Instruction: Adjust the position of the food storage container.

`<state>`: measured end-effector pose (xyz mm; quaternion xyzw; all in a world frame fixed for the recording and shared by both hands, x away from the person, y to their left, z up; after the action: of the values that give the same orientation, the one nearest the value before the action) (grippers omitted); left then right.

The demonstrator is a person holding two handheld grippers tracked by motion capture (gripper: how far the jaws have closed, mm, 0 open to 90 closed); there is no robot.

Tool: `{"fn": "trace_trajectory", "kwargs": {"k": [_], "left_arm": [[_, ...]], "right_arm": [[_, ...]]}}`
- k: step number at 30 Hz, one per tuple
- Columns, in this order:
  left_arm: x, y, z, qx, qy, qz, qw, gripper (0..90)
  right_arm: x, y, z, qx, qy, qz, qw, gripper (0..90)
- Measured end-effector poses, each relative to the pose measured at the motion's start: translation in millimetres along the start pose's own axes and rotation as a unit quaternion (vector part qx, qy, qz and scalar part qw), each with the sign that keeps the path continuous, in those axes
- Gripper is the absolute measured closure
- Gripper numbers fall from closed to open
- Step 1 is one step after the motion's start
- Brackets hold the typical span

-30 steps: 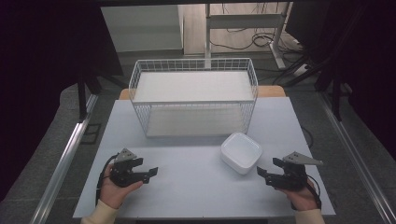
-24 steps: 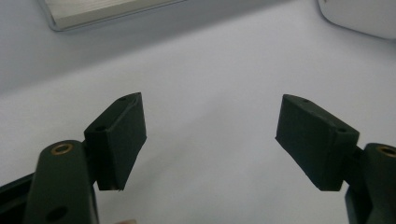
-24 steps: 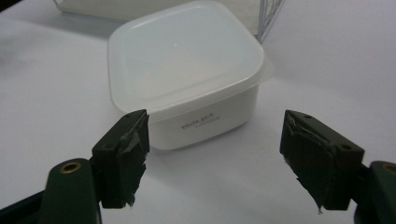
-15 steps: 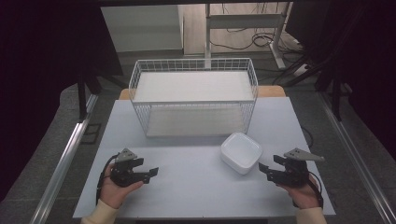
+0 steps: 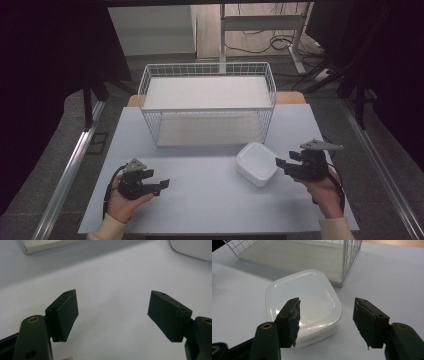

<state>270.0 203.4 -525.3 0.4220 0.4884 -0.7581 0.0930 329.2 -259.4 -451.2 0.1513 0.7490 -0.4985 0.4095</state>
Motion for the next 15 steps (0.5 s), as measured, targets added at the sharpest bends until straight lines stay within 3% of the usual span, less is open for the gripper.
{"fn": "trace_trajectory", "kwargs": {"k": [9,15], "left_arm": [[-0.1,-0.4,-0.6,-0.002,-0.002,0.000,1.0000,24.1],[0.2,0.5,-0.4,-0.002,-0.002,-0.004,1.0000,24.3]], "right_arm": [[-12.7,16.3,12.1,0.015,0.013,-0.020,0.9996,46.4],[-19.1,29.9,21.9,0.020,0.021,-0.044,0.9986,59.6]]}}
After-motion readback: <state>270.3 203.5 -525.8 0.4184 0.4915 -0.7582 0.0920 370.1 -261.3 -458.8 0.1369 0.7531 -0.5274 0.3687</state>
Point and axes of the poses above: each handheld gripper's, and its own axes: y roughly forward along the jaws, x roughly out of its underside, z roughly to its right, the point moved 3 cm from there along y, roughly forward along the jaws, and after that the axes turned 5 degrees about y, right-handed, at the moved point
